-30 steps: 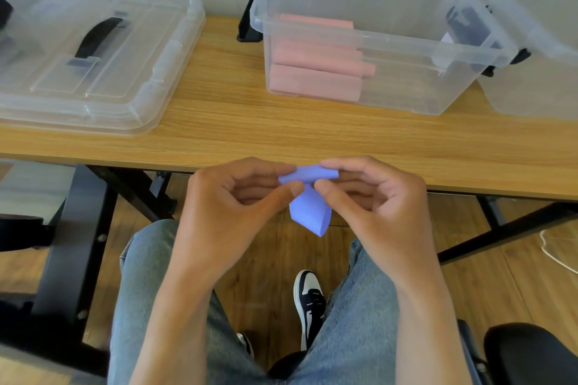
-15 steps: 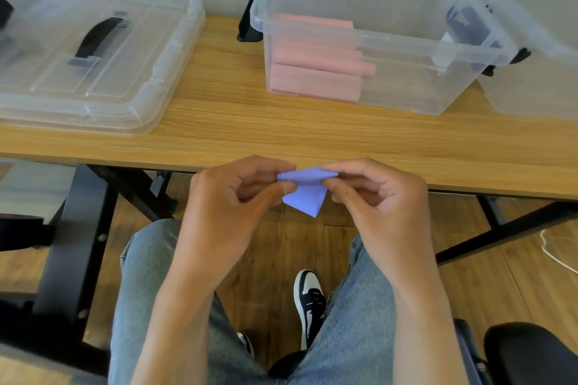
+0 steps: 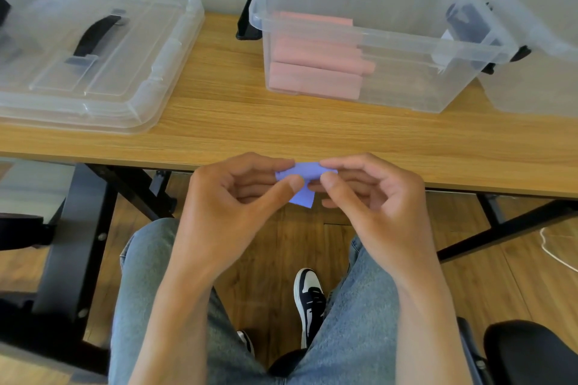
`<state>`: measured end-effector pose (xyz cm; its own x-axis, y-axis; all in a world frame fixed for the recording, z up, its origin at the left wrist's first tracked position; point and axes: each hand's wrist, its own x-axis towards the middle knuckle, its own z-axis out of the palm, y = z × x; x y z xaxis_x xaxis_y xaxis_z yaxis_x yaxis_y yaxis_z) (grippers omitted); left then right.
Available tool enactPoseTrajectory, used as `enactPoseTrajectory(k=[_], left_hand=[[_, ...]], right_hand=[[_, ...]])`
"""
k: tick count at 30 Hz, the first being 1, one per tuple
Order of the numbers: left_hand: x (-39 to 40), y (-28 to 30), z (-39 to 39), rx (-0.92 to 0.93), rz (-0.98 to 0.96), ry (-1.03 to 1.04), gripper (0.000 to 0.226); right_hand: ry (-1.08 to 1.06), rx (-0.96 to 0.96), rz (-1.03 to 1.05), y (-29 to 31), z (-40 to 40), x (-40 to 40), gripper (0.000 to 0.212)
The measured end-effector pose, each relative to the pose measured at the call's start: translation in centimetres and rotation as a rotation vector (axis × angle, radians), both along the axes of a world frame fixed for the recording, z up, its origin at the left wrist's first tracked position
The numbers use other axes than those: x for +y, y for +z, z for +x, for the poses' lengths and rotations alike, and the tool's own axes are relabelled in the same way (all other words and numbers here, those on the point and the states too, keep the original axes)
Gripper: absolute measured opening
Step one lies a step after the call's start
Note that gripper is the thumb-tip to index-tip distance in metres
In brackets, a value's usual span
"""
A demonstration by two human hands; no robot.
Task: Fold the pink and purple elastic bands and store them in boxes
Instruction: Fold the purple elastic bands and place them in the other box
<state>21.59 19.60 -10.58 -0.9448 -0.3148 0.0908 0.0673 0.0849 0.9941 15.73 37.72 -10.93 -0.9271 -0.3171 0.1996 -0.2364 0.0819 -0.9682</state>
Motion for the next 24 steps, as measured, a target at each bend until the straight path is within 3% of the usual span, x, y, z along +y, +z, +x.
enactPoseTrajectory(k=[3, 8, 12, 19, 24], left_hand=[[-0.09, -0.22, -0.03, 0.000, -0.016, 0.022, 0.018], [-0.13, -0.11, -0.14, -0.003, 0.027, -0.016, 0.042], [-0.29, -0.35, -0.02, -0.011, -0.082, -0.039, 0.030], [-0.24, -0.26, 0.22, -0.101, -0.042, -0.093, 0.016], [-0.08, -0.40, -0.02, -0.051, -0.034, -0.087, 0.022]], right_hand=[[-0.012, 0.044, 0.008, -0.09, -0.03, -0.03, 0.011], [-0.025, 0.042, 0.036, -0.02, -0.07, 0.08, 0.043], [-0.033, 0.078, 0.098, -0.23, -0.20, 0.22, 0.032], [0.014, 0.103, 0.227, -0.41, -0.22, 0.44, 0.017], [0.011, 0.037, 0.050, -0.25, 0.03, 0.01, 0.020]])
